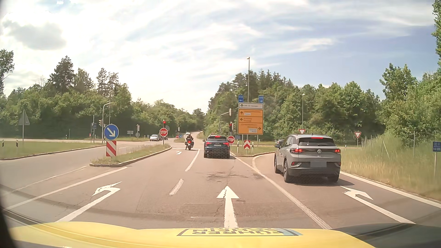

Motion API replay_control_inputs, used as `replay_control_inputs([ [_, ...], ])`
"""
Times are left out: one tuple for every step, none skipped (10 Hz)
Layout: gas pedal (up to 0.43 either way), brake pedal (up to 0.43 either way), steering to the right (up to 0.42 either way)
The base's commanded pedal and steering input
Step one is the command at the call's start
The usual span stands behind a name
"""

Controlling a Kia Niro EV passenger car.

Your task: Follow the waypoints while adhering to traffic rules and regulations

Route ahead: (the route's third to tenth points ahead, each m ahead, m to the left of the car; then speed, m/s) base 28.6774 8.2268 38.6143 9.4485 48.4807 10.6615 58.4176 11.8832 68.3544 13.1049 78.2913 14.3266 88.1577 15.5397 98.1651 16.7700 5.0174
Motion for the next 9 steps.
replay_control_inputs([
  [0.0, 0.14, 0.002],
  [0.0, 0.134, -0.002],
  [0.0, 0.14, -0.005],
  [0.0, 0.134, -0.006],
  [0.0, 0.134, -0.007],
  [0.0, 0.146, -0.01],
  [0.0, 0.146, -0.011],
  [0.0, 0.152, -0.012],
  [0.0, 0.152, -0.012],
])
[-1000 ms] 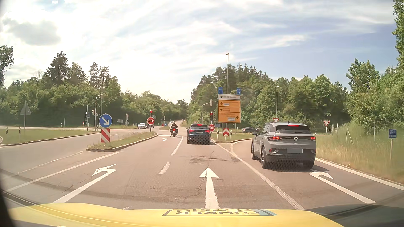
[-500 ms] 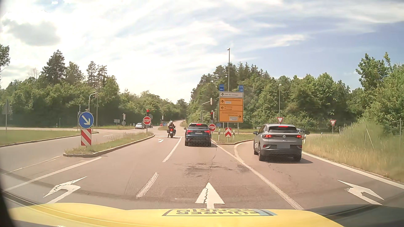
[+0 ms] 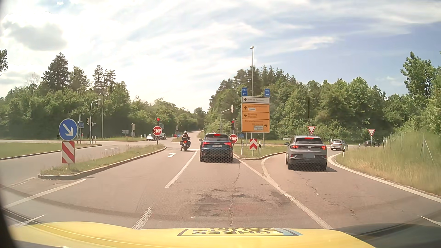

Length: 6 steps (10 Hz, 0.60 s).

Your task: Follow the waypoints while adhering to traffic rules and regulations

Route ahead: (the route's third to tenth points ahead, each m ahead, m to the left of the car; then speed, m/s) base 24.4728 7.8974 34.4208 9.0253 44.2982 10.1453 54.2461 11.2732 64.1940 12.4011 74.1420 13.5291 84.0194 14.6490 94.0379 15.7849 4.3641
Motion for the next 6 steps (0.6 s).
replay_control_inputs([
  [0.0, 0.152, -0.012],
  [0.0, 0.159, -0.012],
  [0.0, 0.159, -0.012],
  [0.0, 0.165, -0.012],
  [0.0, 0.165, -0.013],
  [0.0, 0.171, -0.014],
])
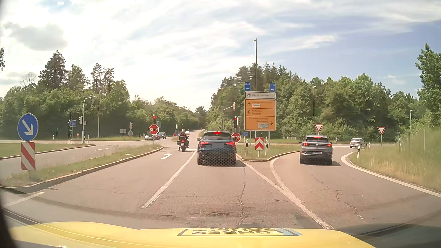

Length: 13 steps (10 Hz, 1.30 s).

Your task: Follow the waypoints while adhering to traffic rules and regulations

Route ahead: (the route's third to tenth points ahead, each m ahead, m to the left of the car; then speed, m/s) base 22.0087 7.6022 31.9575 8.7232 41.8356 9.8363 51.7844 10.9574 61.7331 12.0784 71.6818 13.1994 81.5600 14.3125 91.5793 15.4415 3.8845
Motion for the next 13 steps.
replay_control_inputs([
  [0.0, 0.171, -0.018],
  [0.0, 0.171, -0.02],
  [0.0, 0.165, -0.02],
  [0.0, 0.171, -0.021],
  [0.0, 0.171, -0.021],
  [0.0, 0.177, -0.021],
  [0.0, 0.171, -0.021],
  [0.0, 0.171, -0.021],
  [0.0, 0.171, -0.021],
  [0.0, 0.171, -0.021],
  [0.0, 0.171, -0.021],
  [0.0, 0.171, -0.021],
  [0.0, 0.171, -0.021],
])
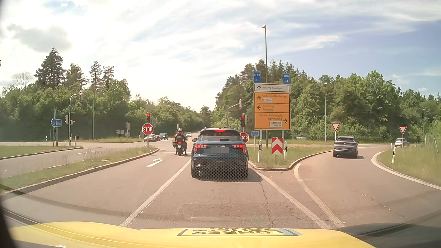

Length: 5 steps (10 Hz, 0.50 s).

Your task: Follow the waypoints while adhering to traffic rules and regulations

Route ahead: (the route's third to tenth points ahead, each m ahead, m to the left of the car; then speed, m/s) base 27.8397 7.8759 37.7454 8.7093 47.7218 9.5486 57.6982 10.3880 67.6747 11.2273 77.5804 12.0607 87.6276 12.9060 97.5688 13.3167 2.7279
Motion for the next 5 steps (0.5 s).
replay_control_inputs([
  [0.0, 0.171, -0.021],
  [0.0, 0.165, -0.021],
  [0.0, 0.171, -0.021],
  [0.0, 0.171, -0.021],
  [0.0, 0.177, -0.021],
])
